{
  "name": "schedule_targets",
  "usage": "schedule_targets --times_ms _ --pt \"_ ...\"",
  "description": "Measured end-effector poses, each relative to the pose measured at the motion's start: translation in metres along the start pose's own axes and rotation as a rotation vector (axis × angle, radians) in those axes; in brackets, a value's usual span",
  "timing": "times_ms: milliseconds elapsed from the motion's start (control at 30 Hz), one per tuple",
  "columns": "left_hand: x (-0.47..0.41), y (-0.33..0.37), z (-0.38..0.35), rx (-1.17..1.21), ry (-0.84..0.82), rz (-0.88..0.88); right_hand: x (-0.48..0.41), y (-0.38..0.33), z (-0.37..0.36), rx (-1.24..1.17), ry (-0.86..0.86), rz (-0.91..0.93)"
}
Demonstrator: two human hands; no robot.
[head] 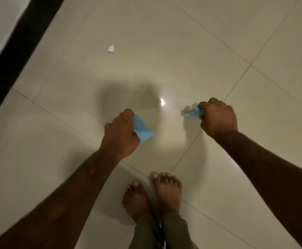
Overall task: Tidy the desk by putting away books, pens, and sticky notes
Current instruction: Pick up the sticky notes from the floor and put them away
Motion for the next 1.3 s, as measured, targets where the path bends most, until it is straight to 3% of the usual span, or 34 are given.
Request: schedule_targets --times_ms 300,567,800,1033,1300 --pt "0.151 0.025 0.11 0.498 0.047 0.19 0.135 -0.081 0.17 -0.392 -0.057 0.072" --pt "0.331 0.048 0.244 0.977 0.314 0.286 0.275 -0.149 0.345 -0.556 -0.005 0.271" --pt "0.498 0.048 0.32 1.093 0.604 0.295 0.391 -0.243 0.434 -0.534 -0.055 0.545" --pt "0.682 -0.004 0.316 1.201 0.875 0.408 0.525 -0.348 0.46 -0.512 -0.169 0.866" --pt "0.911 -0.035 0.213 1.416 1.241 0.555 0.74 -0.428 0.419 -0.485 -0.453 1.196"
Point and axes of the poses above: each hand's wrist, its own x-axis away from the middle knuckle, its own z-axis out of the back of the hand, y = z × x, the point moved 6 cm from there along -x, towards the middle knuckle, and after that the axes turned 4 degrees about -y, right-handed, at the moved point
